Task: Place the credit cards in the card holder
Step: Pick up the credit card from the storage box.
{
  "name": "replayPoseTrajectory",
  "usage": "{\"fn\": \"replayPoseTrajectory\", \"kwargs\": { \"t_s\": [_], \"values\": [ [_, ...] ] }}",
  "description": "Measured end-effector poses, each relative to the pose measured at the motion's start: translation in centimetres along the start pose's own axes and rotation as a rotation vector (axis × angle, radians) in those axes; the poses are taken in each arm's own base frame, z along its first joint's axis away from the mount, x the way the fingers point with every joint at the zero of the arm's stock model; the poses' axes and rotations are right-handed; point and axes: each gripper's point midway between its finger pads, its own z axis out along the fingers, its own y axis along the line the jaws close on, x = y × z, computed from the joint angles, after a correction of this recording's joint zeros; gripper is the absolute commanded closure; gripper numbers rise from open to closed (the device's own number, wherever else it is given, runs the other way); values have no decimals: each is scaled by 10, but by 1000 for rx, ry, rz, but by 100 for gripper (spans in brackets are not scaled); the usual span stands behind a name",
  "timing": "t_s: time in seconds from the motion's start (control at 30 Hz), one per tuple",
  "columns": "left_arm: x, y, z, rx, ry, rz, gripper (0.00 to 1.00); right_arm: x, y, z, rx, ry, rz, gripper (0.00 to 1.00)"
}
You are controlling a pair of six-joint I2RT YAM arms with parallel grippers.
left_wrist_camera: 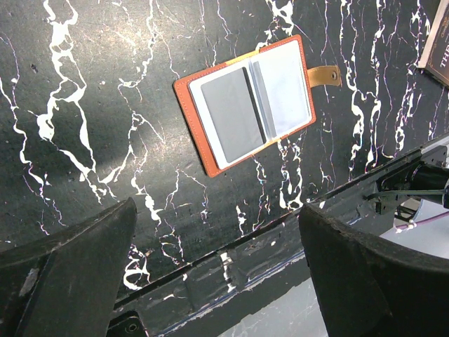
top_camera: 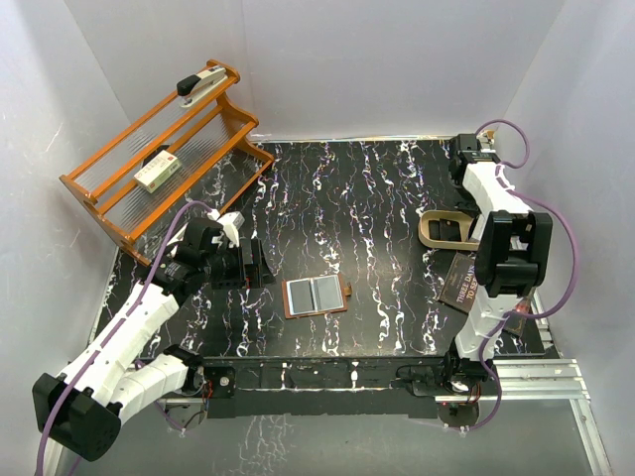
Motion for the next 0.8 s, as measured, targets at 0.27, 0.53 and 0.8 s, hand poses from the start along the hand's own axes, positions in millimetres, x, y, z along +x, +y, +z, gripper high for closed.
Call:
{"fn": "replayPoseTrajectory", "kwargs": {
  "t_s": [0.27, 0.53, 0.8],
  "values": [
    [1, 0, 0, -1, 1, -1, 2, 1, -5, -30, -51, -12, 33, 100],
    [0, -12, -2, 58, 3, -20, 5, -11, 7, -116, -243, -181, 84, 100],
    [-8, -35, -5, 151, -6, -138, 16, 50, 78, -178, -572, -183, -33, 100]
  ]
}}
